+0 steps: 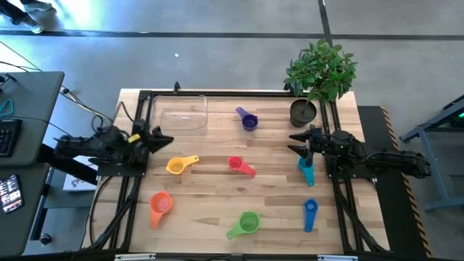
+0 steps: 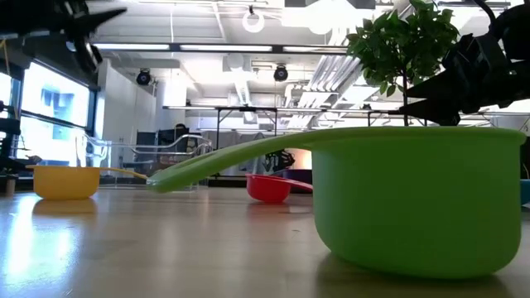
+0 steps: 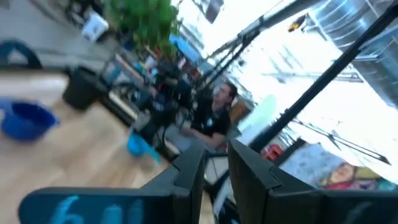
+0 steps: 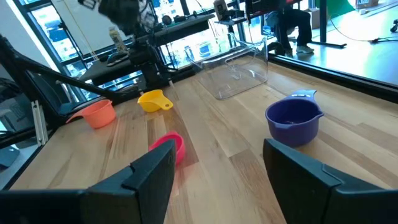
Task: Nest measuring cups in basket
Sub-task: Move the orange measuring cup to the bottom center of the table
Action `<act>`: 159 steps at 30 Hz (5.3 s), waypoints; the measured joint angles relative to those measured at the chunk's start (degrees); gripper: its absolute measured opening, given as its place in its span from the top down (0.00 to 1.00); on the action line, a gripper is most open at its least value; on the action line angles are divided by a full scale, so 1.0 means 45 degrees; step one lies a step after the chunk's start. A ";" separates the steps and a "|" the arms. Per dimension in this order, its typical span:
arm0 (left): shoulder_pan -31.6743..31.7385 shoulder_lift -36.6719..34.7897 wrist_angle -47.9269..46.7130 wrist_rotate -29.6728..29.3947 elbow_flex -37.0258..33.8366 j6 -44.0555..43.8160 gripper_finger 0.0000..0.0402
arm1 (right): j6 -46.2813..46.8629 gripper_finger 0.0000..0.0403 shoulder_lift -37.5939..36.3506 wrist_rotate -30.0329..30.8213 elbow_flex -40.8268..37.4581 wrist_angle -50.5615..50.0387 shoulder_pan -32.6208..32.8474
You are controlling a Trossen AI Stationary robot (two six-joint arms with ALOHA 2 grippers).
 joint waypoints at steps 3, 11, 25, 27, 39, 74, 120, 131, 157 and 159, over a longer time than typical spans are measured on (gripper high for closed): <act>0.0000 0.0641 -0.0161 -0.0459 0.1176 0.0822 0.85 | 0.0000 0.42 -0.0002 0.0001 -0.0001 0.0001 0.0000; 0.0000 0.3229 -0.4870 -0.0705 0.4975 0.1443 0.85 | 0.0000 0.42 -0.0002 0.0000 0.0000 0.0000 0.0000; 0.0000 0.6361 -1.1269 0.0894 0.8821 -0.0012 0.85 | 0.0000 0.42 -0.0002 0.0002 0.0000 0.0002 0.0000; 0.0000 0.6512 -1.1526 0.1217 0.8839 -0.0533 0.85 | 0.0000 0.42 -0.0002 -0.0002 0.0000 0.0002 0.0000; -0.0593 0.7188 -1.4459 0.2808 0.8781 -0.2558 0.85 | 0.0000 0.42 -0.0002 -0.0003 -0.0002 0.0002 0.0000; -0.6837 1.2191 -1.5934 0.3453 0.8761 -0.6583 0.84 | 0.0000 0.42 -0.0002 0.0002 -0.0005 0.0006 0.0000; -0.7577 1.5692 -1.4807 0.3762 0.8761 -0.6124 0.65 | 0.0000 0.42 0.0003 0.0002 -0.0004 0.0007 0.0000; -0.7558 1.7267 -1.4894 0.3637 0.8761 -0.6229 0.66 | -0.0002 0.42 0.0003 0.0002 0.0000 0.0005 0.0000; -0.7441 1.9137 -1.4792 0.3234 0.8761 -0.5879 0.67 | 0.0000 0.42 0.0000 0.0002 0.0000 0.0003 0.0000; -0.7441 1.9234 -1.4787 0.3234 0.8761 -0.5879 0.67 | 0.0000 0.42 0.0003 0.0002 -0.0002 0.0007 0.0000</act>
